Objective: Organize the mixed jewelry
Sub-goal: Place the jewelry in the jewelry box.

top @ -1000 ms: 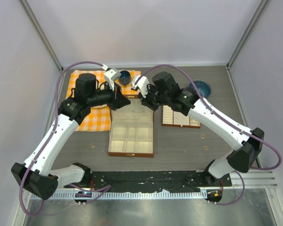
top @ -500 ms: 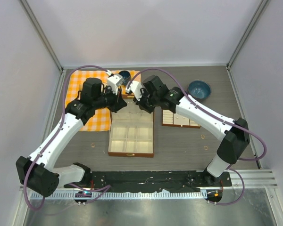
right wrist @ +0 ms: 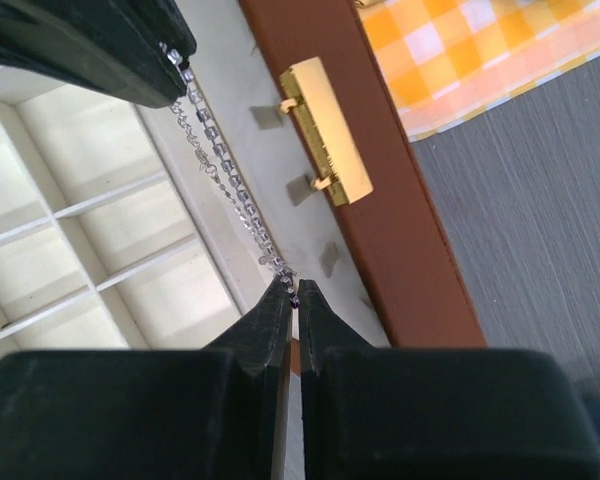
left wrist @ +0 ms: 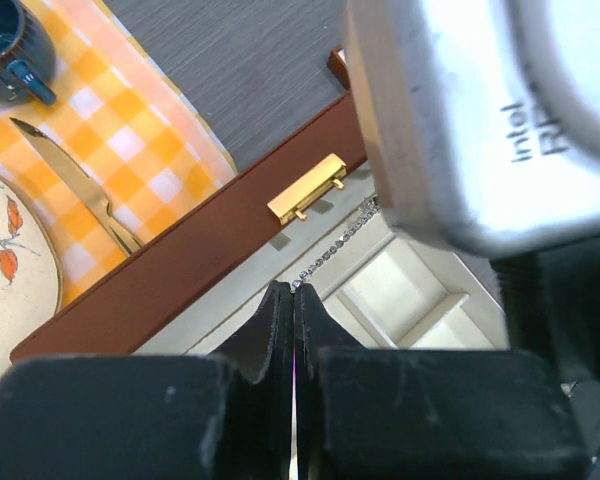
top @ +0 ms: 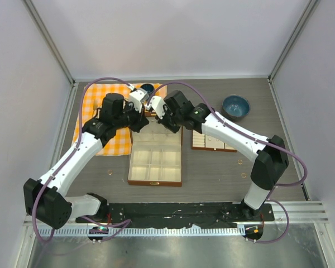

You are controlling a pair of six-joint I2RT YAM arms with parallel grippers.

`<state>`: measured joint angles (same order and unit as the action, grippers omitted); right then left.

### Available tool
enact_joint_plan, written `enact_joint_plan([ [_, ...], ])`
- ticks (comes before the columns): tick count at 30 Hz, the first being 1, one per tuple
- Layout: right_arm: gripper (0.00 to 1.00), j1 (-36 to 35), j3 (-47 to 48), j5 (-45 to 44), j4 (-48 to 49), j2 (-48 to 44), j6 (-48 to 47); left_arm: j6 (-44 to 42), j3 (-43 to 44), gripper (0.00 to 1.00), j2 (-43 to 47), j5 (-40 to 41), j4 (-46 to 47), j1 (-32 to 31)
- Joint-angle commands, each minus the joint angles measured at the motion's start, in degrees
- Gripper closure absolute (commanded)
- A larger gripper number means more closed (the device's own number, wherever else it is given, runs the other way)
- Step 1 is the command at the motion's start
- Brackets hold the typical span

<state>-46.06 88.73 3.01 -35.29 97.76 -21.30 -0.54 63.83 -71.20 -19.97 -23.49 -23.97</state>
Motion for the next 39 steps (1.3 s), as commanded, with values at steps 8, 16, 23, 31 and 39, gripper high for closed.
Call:
enact_joint_plan([
  [8, 0.99, 0.45, 3.12, -7.31, 1.98, 0.86, 1.61, -1.66, -0.46, 1.0, -1.75, 4.5, 5.12, 0.24],
  [16, 0.99, 0.45, 2.94, -9.33, 1.98, 0.95, 2.32, -1.4, -0.73, 1.0, -2.63, 4.85, 5.82, 0.24],
  [23, 0.99, 0.45, 2.15, -9.95, 1.89, 1.12, 2.84, -1.49, -1.25, 1.0, -3.24, 4.94, 6.35, 0.06],
  [31, 0.99, 0.45, 1.18, -10.21, 1.8, 1.47, 2.76, -1.66, -2.4, 1.0, -3.95, 5.02, 7.05, -0.2],
  [39, 0.96, 0.45, 0.74, -10.83, 1.8, 1.82, 3.28, -1.75, -2.75, 1.0, -4.21, 5.2, 7.93, -0.47],
])
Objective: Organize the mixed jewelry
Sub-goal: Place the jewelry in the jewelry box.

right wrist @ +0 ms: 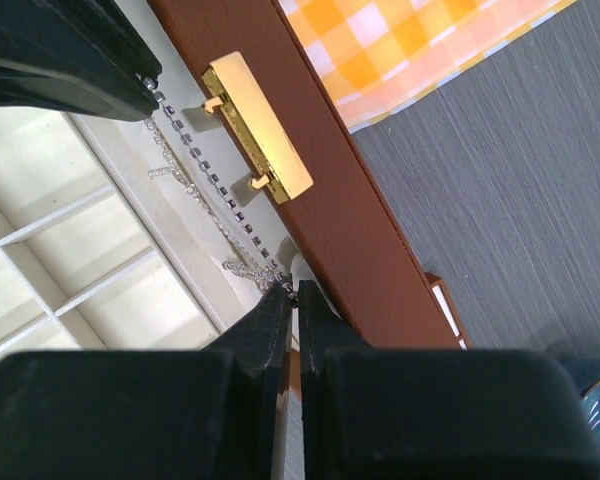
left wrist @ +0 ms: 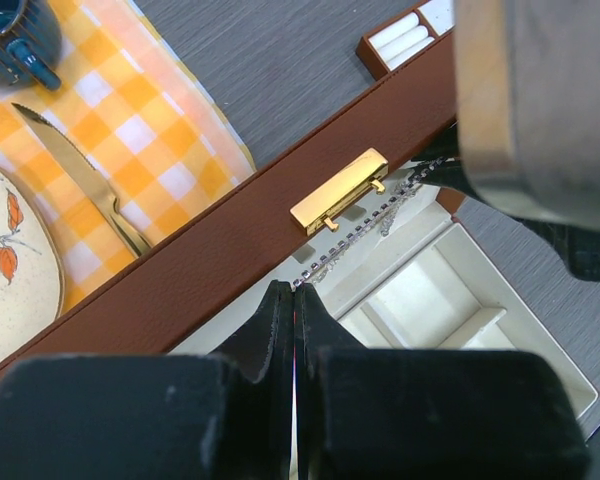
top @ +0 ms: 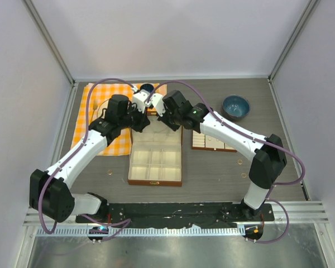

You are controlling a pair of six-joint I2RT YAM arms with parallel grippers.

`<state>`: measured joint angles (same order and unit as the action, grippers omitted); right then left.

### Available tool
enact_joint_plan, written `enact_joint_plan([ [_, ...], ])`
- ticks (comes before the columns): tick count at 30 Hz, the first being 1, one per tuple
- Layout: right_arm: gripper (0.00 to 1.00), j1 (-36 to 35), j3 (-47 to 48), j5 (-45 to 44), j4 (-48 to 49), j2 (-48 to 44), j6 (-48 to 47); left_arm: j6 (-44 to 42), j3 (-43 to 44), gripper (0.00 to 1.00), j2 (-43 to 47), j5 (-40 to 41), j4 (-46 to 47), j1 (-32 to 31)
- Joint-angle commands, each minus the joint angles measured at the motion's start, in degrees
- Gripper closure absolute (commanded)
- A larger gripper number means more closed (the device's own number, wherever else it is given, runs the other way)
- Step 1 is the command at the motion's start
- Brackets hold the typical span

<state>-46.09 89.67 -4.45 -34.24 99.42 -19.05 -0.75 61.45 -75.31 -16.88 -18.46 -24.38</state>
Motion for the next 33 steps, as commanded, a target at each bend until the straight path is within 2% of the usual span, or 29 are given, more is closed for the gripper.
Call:
enact_joint_plan([
  [1, 0.95, 0.38, -0.2, -3.37, 0.75, 0.16, 1.2, -1.53, -0.37, 1.0, -0.28, 2.38, 2.99, -0.14],
  [9, 0.91, 0.47, -0.2, -4.86, 0.66, 0.16, 2.0, -1.71, -0.45, 1.0, -0.54, 2.65, 3.52, -0.58],
  [18, 0.82, 0.47, 0.16, -5.48, 0.58, 0.08, 2.52, -1.97, -0.37, 1.0, -0.98, 3.09, 3.69, -1.28],
  [33, 0.81, 0.47, -0.02, -3.2, 0.49, -0.63, 3.14, -1.18, 0.16, 1.0, -0.72, 1.86, 3.78, -2.07],
])
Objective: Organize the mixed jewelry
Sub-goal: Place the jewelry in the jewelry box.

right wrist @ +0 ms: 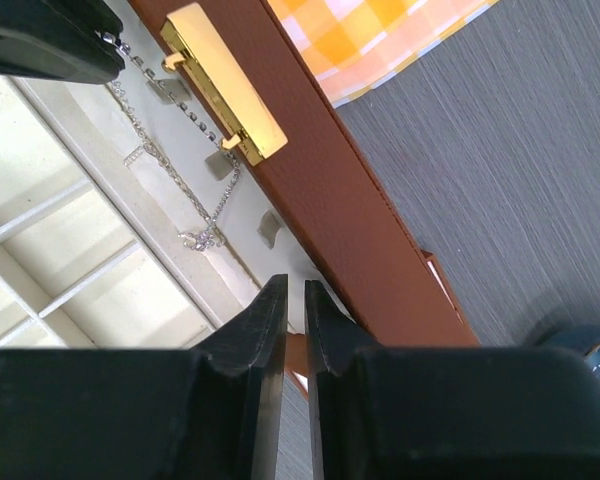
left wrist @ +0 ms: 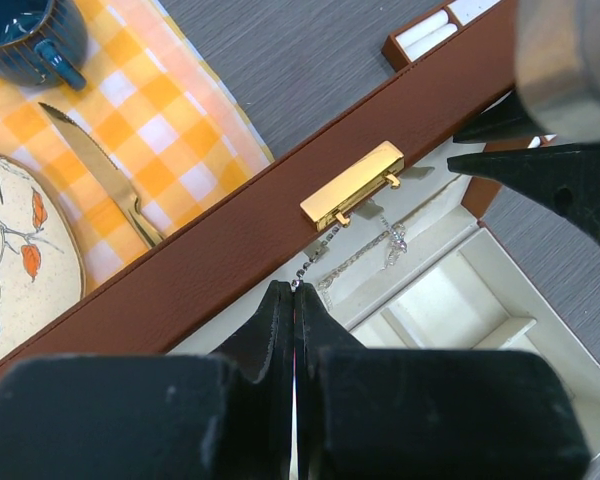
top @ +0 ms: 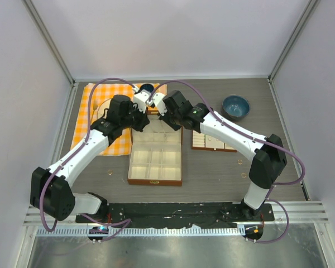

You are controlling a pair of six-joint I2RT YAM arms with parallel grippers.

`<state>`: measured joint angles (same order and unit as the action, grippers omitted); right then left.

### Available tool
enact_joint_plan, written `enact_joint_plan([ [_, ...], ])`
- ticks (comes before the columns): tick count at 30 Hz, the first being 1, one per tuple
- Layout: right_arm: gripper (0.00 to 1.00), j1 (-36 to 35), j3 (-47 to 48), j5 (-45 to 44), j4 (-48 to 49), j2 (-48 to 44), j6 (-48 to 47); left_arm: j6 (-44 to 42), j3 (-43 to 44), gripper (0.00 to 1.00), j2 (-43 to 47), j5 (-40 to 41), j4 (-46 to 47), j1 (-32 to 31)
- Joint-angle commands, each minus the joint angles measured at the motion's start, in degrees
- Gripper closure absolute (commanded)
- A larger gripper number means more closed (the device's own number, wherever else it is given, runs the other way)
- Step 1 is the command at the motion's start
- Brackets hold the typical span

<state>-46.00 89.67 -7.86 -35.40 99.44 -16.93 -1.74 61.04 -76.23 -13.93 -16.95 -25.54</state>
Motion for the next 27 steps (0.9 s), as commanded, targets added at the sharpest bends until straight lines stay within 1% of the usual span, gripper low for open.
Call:
enact_joint_plan([
  [1, 0.81, 0.38, -0.19, 0.39, 1.65, -0.74, 1.11, -0.02, 0.66, 1.0, 0.29, -1.18, 2.27, -0.92],
  [7, 0.79, 0.29, -0.63, 4.33, 1.56, -1.53, 1.28, 0.42, 1.72, 1.0, 0.73, -1.8, 2.27, -1.44],
  [18, 0.78, 0.38, -1.95, 5.04, 1.65, -3.11, 0.93, 0.24, 2.42, 0.99, -1.64, -0.48, 1.83, -2.06],
  [21, 0.77, 0.38, -2.57, 5.57, 1.56, -3.63, 0.67, 0.42, 1.9, 0.98, -1.56, -0.39, 1.75, -2.32],
  [22, 0.76, 0.38, -2.92, 5.75, 1.56, -3.9, 0.41, 0.42, 1.72, 0.94, -1.64, -0.31, 1.74, -2.41],
  [27, 0.71, 0.29, -4.06, 7.33, 1.56, -4.87, -0.21, 0.16, 0.4, 0.86, -0.77, -0.04, 1.83, -2.5],
])
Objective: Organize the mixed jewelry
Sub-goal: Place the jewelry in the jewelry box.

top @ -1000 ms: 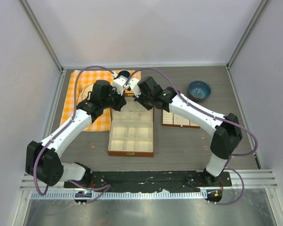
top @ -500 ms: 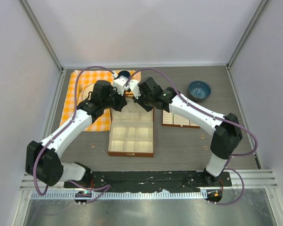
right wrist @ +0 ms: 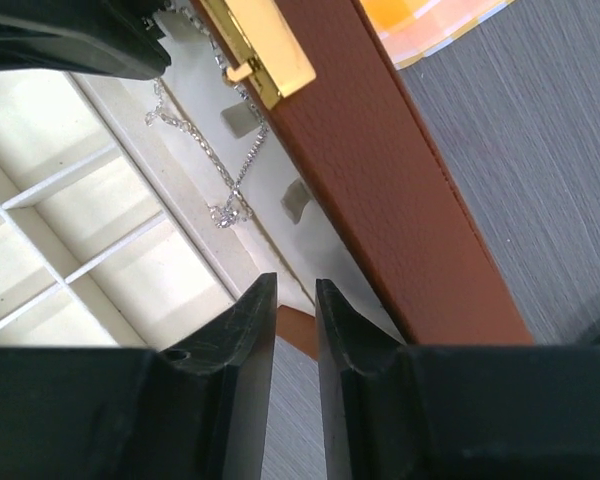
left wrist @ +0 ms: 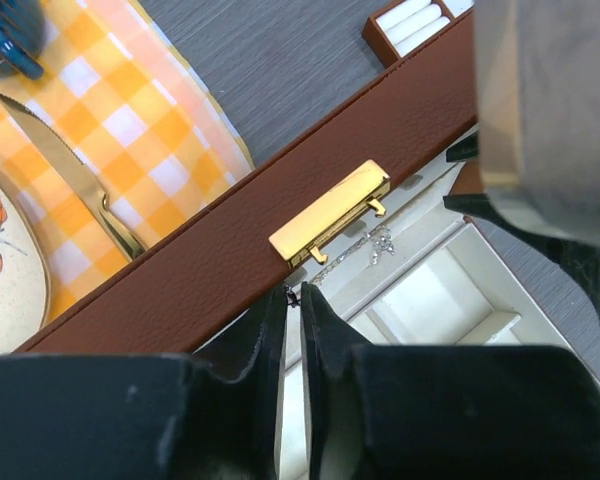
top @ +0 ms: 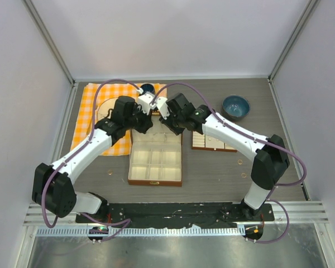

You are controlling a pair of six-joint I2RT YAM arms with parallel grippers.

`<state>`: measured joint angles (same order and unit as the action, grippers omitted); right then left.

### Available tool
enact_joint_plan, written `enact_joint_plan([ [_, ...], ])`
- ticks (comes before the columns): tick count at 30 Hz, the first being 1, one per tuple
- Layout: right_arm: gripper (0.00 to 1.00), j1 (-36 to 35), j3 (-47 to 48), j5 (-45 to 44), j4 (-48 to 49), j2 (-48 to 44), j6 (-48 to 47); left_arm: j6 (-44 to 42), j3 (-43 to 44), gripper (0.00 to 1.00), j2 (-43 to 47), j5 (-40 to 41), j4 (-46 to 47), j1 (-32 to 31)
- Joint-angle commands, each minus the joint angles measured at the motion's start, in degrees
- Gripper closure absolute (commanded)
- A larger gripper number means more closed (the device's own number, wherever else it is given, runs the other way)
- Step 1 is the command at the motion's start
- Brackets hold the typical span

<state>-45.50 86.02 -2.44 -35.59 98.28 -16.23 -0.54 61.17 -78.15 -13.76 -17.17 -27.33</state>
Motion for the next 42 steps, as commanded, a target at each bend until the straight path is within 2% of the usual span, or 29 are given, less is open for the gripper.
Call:
enact_joint_plan([
  [1, 0.69, -0.21, -0.76, 3.74, 1.76, -3.88, -1.08, -0.96, 0.09, 0.81, 1.24, -0.04, 1.96, -0.79],
  [7, 0.63, -1.08, -2.25, 6.47, 1.84, -4.5, -2.23, -1.4, -1.05, 0.62, 3.17, 1.01, 1.88, -0.71],
  [13, 0.6, -2.58, -4.1, 8.41, 1.93, -4.24, -3.54, -1.93, -2.37, 0.53, 5.37, 2.59, 1.61, -0.79],
  [21, 0.6, -3.64, -6.04, 9.29, 4.3, -1.52, -2.14, -2.45, -4.74, 0.5, 9.59, 4.09, 1.17, -0.71],
  [26, 0.51, -4.16, -8.58, 9.82, 7.03, 0.68, 0.49, -2.72, -5.35, 0.5, 11.0, 5.41, 1.43, -0.62],
  [42, 0.51, -5.75, -13.59, -2.39, 13.53, 1.56, 1.99, -2.19, -5.53, 0.5, 10.74, 7.52, 2.49, -0.09],
])
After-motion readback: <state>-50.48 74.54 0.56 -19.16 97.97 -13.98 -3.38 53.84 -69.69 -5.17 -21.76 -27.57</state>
